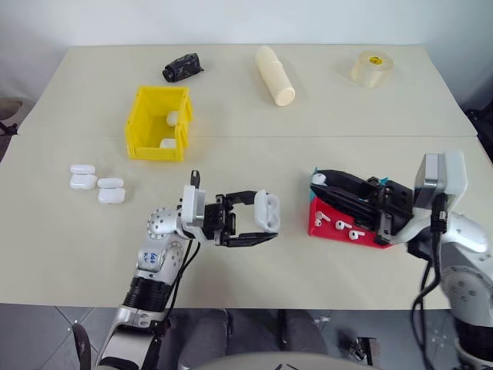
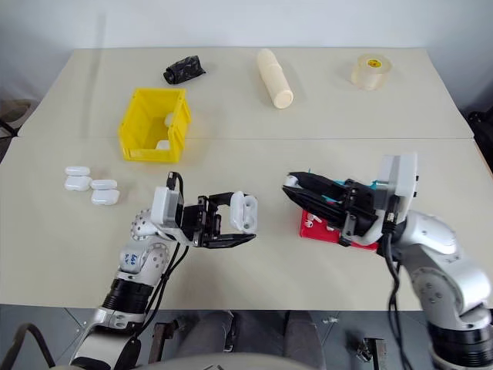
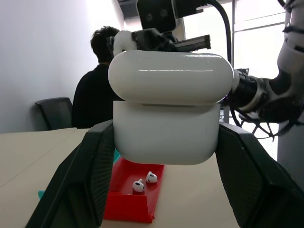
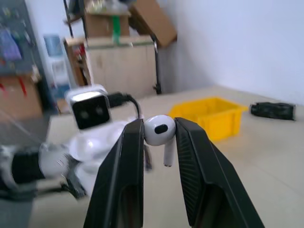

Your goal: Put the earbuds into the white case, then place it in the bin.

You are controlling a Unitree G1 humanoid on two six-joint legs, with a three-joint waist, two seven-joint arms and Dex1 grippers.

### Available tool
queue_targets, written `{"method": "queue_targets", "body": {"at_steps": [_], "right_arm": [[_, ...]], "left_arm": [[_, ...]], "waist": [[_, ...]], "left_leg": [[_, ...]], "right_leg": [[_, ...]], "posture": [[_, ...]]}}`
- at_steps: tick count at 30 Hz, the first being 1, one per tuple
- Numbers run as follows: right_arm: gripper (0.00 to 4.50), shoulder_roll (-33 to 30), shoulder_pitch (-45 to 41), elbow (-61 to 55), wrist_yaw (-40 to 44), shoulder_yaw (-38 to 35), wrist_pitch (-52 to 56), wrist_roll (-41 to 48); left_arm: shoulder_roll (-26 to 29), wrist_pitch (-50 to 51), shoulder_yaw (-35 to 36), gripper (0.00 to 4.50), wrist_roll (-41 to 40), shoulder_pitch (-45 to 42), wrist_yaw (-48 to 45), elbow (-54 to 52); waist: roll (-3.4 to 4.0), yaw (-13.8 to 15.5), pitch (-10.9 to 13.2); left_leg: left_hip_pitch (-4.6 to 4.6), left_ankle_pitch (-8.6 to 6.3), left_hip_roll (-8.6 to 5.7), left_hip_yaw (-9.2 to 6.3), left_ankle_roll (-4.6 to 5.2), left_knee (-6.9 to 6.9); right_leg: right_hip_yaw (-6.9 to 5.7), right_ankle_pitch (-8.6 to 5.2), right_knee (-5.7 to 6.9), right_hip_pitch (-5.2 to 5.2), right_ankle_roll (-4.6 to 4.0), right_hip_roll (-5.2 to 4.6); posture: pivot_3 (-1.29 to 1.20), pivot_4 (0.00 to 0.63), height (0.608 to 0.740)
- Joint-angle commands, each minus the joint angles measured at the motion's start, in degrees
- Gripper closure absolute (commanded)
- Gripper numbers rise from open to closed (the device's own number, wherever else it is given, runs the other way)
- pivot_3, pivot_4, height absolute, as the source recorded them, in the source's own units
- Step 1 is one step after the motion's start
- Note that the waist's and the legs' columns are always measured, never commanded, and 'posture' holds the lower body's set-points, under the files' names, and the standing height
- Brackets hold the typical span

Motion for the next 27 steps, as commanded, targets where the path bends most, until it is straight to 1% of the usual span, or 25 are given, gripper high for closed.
{"method": "queue_targets", "body": {"at_steps": [1,8,13,27], "right_arm": [[3.64,3.31,-0.08,-3.1,-1.37,1.93,-0.89,0.57],[3.64,8.93,-0.03,-2.36,0.18,5.96,-3.11,-2.4],[3.64,11.06,-0.06,-0.24,2.48,7.89,-5.01,-5.15],[3.64,13.77,-2.77,5.35,4.84,9.8,-7.07,-9.23]], "left_arm": [[0.24,3.49,1.07,1.7,-2.57,-1.52,1.03,-2.52],[1.68,9.92,1.95,1.7,-5.44,-2.74,0.79,-5.29],[2.4,12.95,2.01,1.7,-6.16,-2.89,0.61,-7.31],[1.57,11.89,1.01,1.7,-5.14,-0.62,-1.3,-8.32]], "waist": [[0.0,0.0,0.0],[0.0,-0.11,0.0],[0.0,-0.14,0.0],[0.01,-0.21,0.0]], "left_leg": [[0.0,0.0,-0.01,0.0,0.0,0.0],[0.0,0.0,-0.02,-0.02,0.0,-0.01],[0.0,0.0,-0.02,-0.02,0.0,-0.02],[0.0,0.0,-0.02,-0.01,0.0,-0.05]], "right_leg": [[0.0,0.0,0.0,0.0,0.0,0.0],[0.0,0.0,0.04,-0.01,0.0,0.02],[0.01,0.0,0.08,-0.04,-0.01,0.02],[0.03,-0.01,0.09,-0.1,-0.02,0.02]], "posture": [[0.0,0.15,0.74],[0.0,0.15,0.74],[0.0,0.15,0.74],[0.0,0.15,0.74]]}}
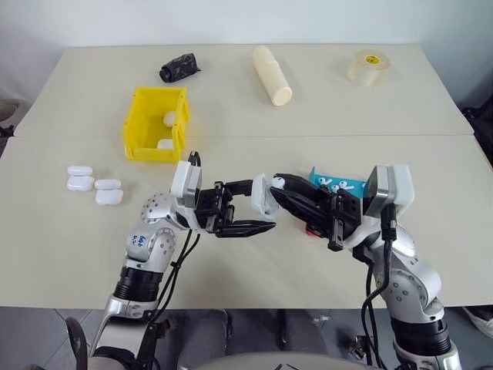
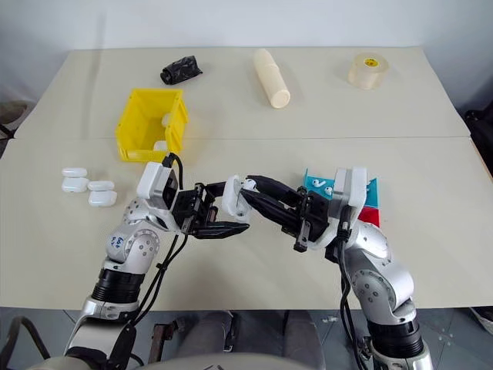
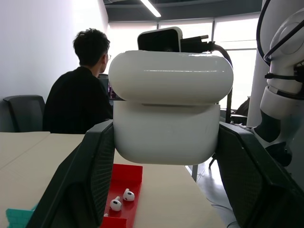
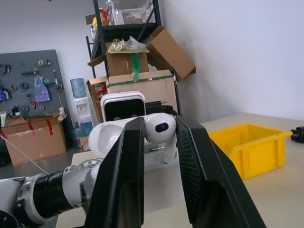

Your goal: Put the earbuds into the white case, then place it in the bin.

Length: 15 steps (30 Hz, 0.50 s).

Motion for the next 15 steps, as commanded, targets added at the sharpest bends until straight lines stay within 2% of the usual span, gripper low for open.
{"method": "queue_targets", "body": {"at_steps": [1,15], "right_arm": [[3.64,0.92,-0.65,-0.01,0.35,0.25,-0.9,-0.41],[3.64,-0.19,0.33,1.28,1.05,1.46,2.38,-1.13]], "left_arm": [[-0.19,-1.16,-0.29,1.7,-0.49,0.28,-0.91,-2.97],[-1.74,-2.68,0.14,1.7,-0.24,-1.28,0.32,-2.63]], "waist": [[0.0,0.0,0.0],[0.0,0.01,0.0]], "left_leg": [[0.0,0.0,0.0,0.0,0.0,0.0],[0.0,0.0,-0.01,0.01,0.0,0.0]], "right_leg": [[0.0,0.0,0.0,0.0,0.0,0.0],[0.01,0.0,0.0,-0.01,0.0,-0.01]], "posture": [[0.0,0.15,0.74],[0.0,0.15,0.74]]}}
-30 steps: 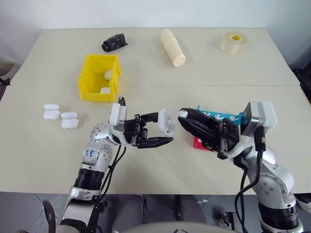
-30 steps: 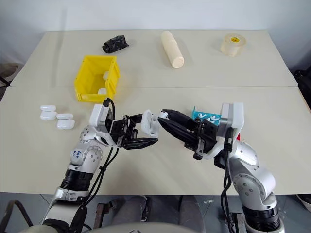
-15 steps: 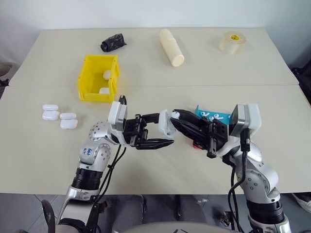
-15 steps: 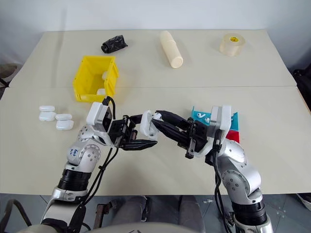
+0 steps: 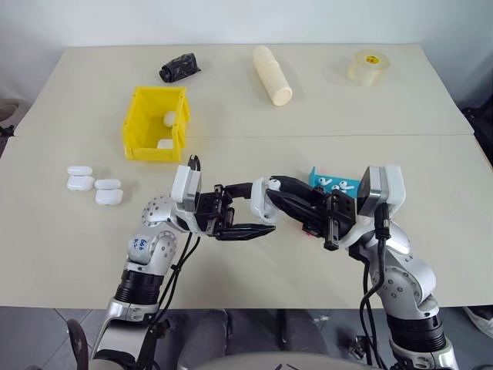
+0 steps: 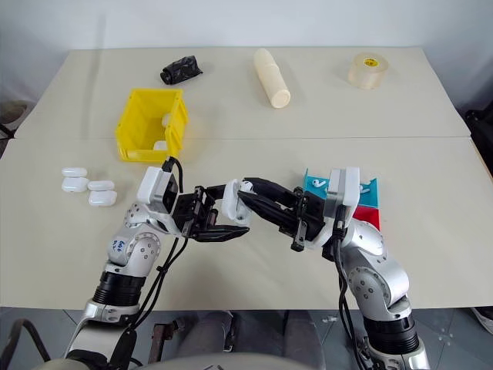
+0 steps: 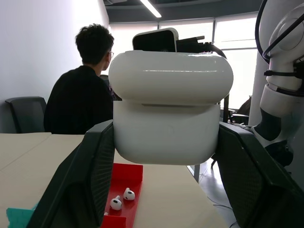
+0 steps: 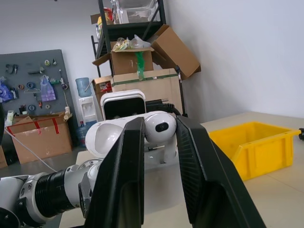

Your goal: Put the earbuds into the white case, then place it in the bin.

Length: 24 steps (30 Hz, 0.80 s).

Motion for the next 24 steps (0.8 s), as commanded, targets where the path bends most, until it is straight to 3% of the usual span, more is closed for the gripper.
{"method": "queue_targets", "body": {"at_steps": [1,4,12,21,24], "right_arm": [[3.41,-0.83,0.64,0.15,-0.55,1.16,2.85,0.16],[2.69,-1.01,0.27,0.4,-0.08,1.04,3.29,0.24],[0.06,-1.76,-1.45,-0.34,-0.76,-1.58,3.57,1.16],[0.02,-14.73,7.57,-1.09,3.75,-17.52,1.3,0.76],[0.02,-19.45,14.31,4.12,9.71,-24.06,-6.04,-5.85]], "left_arm": [[-1.19,-1.24,-0.15,1.7,-0.83,-1.43,0.12,-2.95],[-1.43,-1.29,-0.28,1.7,-0.79,-1.75,0.16,-3.03],[-1.14,-1.68,-0.24,1.7,-0.22,-1.19,-0.19,-3.01],[3.96,-5.81,3.06,1.7,2.56,4.24,-0.93,-0.45],[5.16,-7.24,3.96,1.7,3.19,6.73,-0.44,-0.88]], "waist": [[0.0,0.0,0.0],[0.0,0.0,0.0],[0.0,0.0,0.0],[0.0,0.24,0.0],[-0.01,0.26,0.01]], "left_leg": [[0.0,0.0,0.0,0.0,0.0,0.0],[0.0,0.0,0.0,0.0,0.0,0.0],[-0.01,0.0,0.0,0.01,0.0,-0.01],[-0.05,-0.01,-0.13,0.02,0.03,-0.09],[-0.05,-0.02,-0.15,0.05,0.03,-0.1]], "right_leg": [[0.0,0.0,0.0,0.0,0.0,0.0],[0.01,0.0,0.0,-0.01,0.0,0.0],[0.01,0.0,-0.01,-0.01,0.0,0.0],[0.01,0.0,-0.14,0.0,0.0,-0.04],[0.0,0.0,-0.15,0.01,0.0,-0.02]], "posture": [[0.0,0.15,0.74],[0.0,0.15,0.74],[0.0,0.15,0.74],[0.0,0.15,0.74],[0.0,0.15,0.74]]}}
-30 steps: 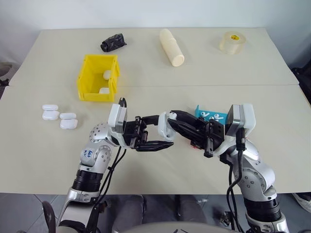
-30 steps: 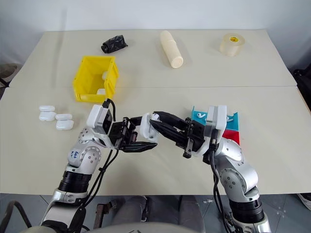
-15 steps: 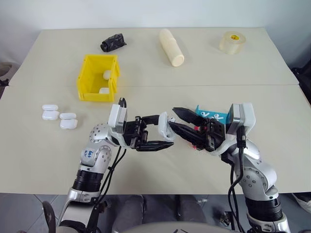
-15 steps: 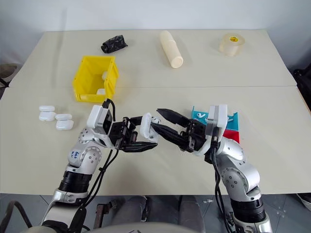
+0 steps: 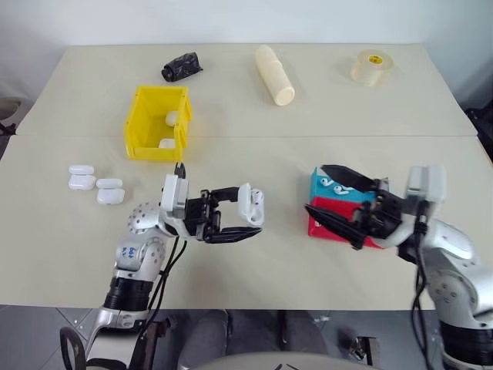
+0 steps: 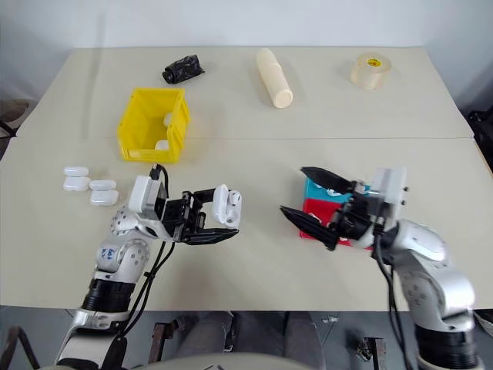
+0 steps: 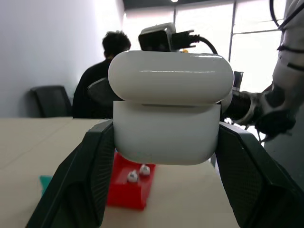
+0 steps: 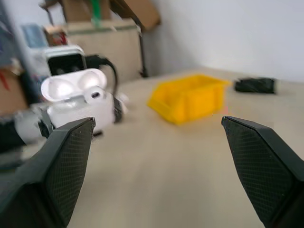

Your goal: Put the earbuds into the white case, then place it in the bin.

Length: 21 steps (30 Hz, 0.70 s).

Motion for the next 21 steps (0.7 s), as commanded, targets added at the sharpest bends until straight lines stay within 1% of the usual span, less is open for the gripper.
{"method": "queue_targets", "body": {"at_steps": [1,3,5,8,12,15,16,19,21], "right_arm": [[0.02,-4.72,6.54,6.73,8.08,-7.89,-11.69,-8.78],[0.02,-7.23,9.99,13.72,12.39,-10.99,-18.97,-13.31],[0.02,-8.72,12.2,17.28,13.14,-13.79,-18.93,-13.36],[0.02,-9.15,13.0,22.38,12.69,-16.75,-22.43,-15.14],[0.02,-10.32,13.03,24.9,12.98,-16.94,-23.95,-17.08],[0.02,-12.41,9.91,22.66,11.86,-15.19,-20.84,-17.1],[0.02,-13.99,8.18,21.52,10.64,-14.33,-17.84,-17.21],[0.02,-20.73,2.73,19.0,7.96,-10.25,-5.96,-18.0],[0.02,-25.14,-1.88,18.87,8.7,-6.43,-0.21,-18.33]], "left_arm": [[0.96,-2.32,1.29,1.7,0.65,2.17,0.5,-1.64],[0.84,-2.93,1.31,1.7,0.86,2.92,1.2,-1.95],[0.62,-3.83,1.1,1.7,1.29,3.23,1.5,-1.93],[-0.15,-5.12,0.72,1.7,1.87,3.1,2.19,-1.67],[-1.09,-6.62,-0.3,1.7,2.71,2.45,2.27,-1.24],[-1.65,-7.14,-0.83,1.7,2.89,2.09,2.42,-1.09],[-1.94,-7.25,-1.02,1.7,2.98,1.91,2.57,-1.11],[-2.6,-7.57,-1.68,1.7,3.44,1.42,2.93,-1.11],[-3.08,-7.74,-2.09,1.7,3.63,1.15,3.24,-1.07]], "waist": [[0.0,0.14,0.0],[-0.02,0.14,0.01],[-0.02,0.06,0.01],[0.01,-0.2,0.0],[0.01,-0.23,-0.01],[0.02,-0.28,-0.01],[0.02,-0.26,-0.01],[0.06,-0.1,0.0],[0.09,-0.07,0.0]], "left_leg": [[0.01,0.0,-0.04,0.03,0.0,0.01],[0.07,-0.01,-0.11,0.05,0.06,0.04],[0.1,0.0,-0.12,0.08,0.09,0.07],[0.14,0.01,-0.06,0.08,0.07,0.06],[0.19,0.02,0.0,0.11,0.05,0.02],[0.18,0.02,0.05,0.13,0.05,0.06],[0.18,0.02,0.07,0.14,0.05,0.07],[0.15,0.02,0.16,0.13,0.05,0.12],[0.14,0.02,0.17,0.11,0.05,0.13]], "right_leg": [[0.0,0.0,-0.01,0.02,0.0,0.0],[0.0,0.01,-0.02,0.13,0.02,-0.01],[0.01,0.03,-0.04,0.18,0.06,-0.02],[0.03,0.03,-0.03,0.18,0.06,0.02],[0.05,0.03,-0.02,0.18,0.06,0.05],[0.09,0.03,-0.01,0.18,0.06,0.02],[0.1,0.04,-0.01,0.18,0.07,0.0],[0.08,0.04,0.0,0.17,0.08,-0.01],[0.07,0.04,-0.01,0.16,0.08,-0.01]], "posture": [[0.0,0.15,0.74],[0.0,0.15,0.74],[0.0,0.15,0.74],[0.0,0.15,0.74],[0.0,0.15,0.74],[0.0,0.15,0.74],[0.0,0.15,0.74],[0.0,0.15,0.74],[0.0,0.15,0.74]]}}
